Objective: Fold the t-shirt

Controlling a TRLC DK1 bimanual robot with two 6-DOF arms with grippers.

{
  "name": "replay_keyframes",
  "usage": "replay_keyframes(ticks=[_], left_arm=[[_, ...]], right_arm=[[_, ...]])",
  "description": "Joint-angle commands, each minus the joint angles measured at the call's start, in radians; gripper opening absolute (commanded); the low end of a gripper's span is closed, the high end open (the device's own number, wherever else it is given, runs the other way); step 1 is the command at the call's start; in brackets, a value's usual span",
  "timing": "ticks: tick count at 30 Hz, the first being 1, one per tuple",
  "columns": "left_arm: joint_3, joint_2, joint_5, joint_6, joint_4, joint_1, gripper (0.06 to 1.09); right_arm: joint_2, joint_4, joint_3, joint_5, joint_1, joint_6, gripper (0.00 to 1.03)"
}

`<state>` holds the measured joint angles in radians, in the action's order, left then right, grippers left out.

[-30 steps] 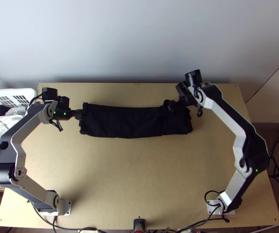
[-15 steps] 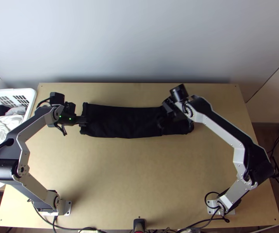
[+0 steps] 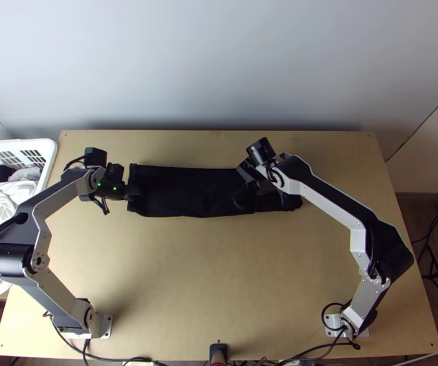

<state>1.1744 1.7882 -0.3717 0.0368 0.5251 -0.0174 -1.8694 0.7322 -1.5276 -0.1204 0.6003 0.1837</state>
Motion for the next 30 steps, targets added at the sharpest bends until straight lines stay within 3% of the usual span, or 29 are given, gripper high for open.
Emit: replay_keyframes(ticks=[1,14,30], left_arm=[[-0.004,-0.049,-0.021,-0.028,-0.02,0.005,0.09],[0.021,-0.167,-0.03,-0.052,0.044,0.034,0.09],[0.265,-0.194,-0.03,-0.087,0.181,0.151,0.09]], right_arm=[[-0.033,0.001,-0.029,0.001,0.016,0.005,0.95],[-0.212,-0.054,-0.105,-0.053,0.089,-0.006,0.95],[-0.287,-0.073,-0.095,-0.071,0.095,-0.03,0.95]])
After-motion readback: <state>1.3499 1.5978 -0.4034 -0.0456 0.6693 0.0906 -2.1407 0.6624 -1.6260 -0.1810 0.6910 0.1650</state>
